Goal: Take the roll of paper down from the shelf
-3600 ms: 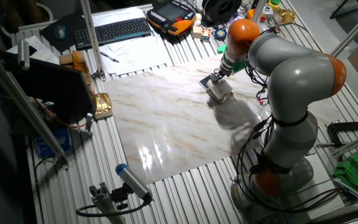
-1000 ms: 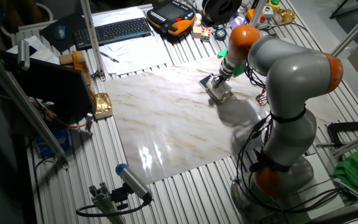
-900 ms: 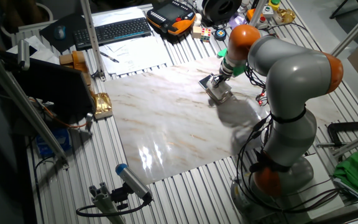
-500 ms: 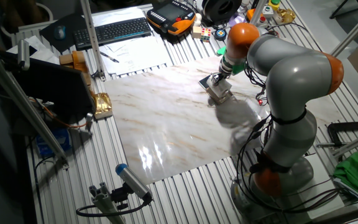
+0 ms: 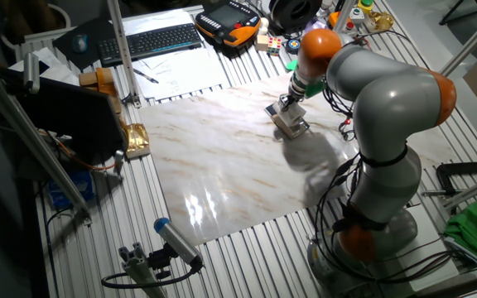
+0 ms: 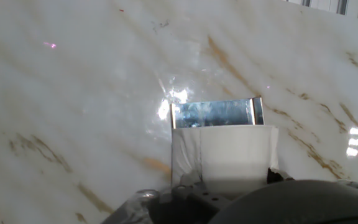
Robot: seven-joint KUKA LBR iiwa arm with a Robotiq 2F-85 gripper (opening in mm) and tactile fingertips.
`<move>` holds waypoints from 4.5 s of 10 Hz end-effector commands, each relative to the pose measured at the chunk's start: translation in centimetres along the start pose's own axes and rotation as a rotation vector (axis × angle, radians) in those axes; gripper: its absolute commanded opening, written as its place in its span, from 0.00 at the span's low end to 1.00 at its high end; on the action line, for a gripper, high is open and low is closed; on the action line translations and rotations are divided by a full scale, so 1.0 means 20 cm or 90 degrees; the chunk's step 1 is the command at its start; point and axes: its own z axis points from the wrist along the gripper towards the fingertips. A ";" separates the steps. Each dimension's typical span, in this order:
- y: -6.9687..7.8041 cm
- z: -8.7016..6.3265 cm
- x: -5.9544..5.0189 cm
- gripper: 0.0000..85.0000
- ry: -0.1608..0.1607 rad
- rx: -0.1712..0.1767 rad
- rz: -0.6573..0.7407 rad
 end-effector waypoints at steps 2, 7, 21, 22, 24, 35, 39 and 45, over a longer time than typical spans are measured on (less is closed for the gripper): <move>0.00 0.02 -0.03 0.01 -0.002 -0.001 0.000; 0.00 0.07 -0.12 0.01 0.008 -0.009 -0.001; 0.02 0.10 -0.16 0.01 0.033 -0.009 0.004; 0.02 0.10 -0.16 0.01 0.029 -0.015 0.007; 0.02 0.10 -0.18 0.01 0.023 -0.023 0.001; 0.08 0.19 -0.42 0.01 -0.005 -0.024 -0.026; 0.13 0.14 -0.47 0.01 0.003 -0.024 -0.018; 0.22 0.17 -0.52 0.01 -0.004 -0.024 -0.002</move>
